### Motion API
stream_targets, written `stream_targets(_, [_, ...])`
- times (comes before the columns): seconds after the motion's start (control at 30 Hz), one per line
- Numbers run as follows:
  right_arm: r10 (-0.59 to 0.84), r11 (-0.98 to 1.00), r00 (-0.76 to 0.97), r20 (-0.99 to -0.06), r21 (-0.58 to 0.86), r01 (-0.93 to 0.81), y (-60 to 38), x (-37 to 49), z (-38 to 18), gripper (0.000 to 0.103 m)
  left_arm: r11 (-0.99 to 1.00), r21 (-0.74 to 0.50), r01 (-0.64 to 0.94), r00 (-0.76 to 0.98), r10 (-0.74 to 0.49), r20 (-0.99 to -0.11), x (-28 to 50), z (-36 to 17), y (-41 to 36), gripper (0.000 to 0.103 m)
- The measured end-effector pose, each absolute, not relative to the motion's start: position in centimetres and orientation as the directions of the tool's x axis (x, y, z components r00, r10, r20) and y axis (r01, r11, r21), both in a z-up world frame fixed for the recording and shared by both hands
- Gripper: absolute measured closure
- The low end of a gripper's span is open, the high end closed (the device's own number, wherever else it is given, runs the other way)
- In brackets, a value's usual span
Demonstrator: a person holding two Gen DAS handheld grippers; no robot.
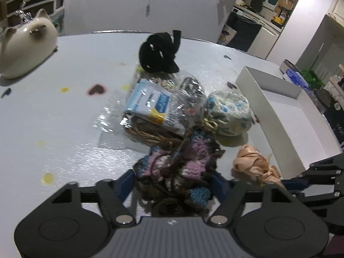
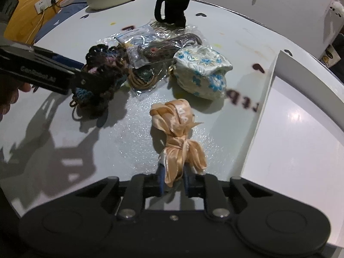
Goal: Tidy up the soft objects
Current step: 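Grasp the peach satin ribbon with the right tool while the left tool grasps the crocheted yarn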
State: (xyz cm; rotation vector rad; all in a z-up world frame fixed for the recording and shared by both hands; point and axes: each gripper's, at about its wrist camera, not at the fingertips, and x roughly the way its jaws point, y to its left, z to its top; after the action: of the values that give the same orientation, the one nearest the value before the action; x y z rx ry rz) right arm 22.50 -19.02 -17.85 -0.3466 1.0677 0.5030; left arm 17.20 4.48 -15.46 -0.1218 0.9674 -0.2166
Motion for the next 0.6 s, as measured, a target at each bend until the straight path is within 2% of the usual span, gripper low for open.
stream_targets(0.1, [0.232,0.843,0.386,-0.893,-0.013,-0.538,-19.0,22.1,-17.8,0.089,0.964,-0.230,0.137,0.532,-0.267,-0.804,17.4,-15.7,4.1,0.048])
stream_targets(0.27, [0.247,0.854,0.398,-0.883,0.005,-0.520,-18.9,21.3,-17.4,0.089,0.963,-0.233,0.134,0.541,-0.268,-0.797,16.8,-15.5,3.6,0.056])
stream_targets(0.6, [0.282,0.874,0.480,-0.831,0.017,-0.485,-19.1,20.4,-15.1,0.089,0.963,-0.257,0.083,0.601,-0.254,-0.758,13.9,-12.9,4.3,0.059])
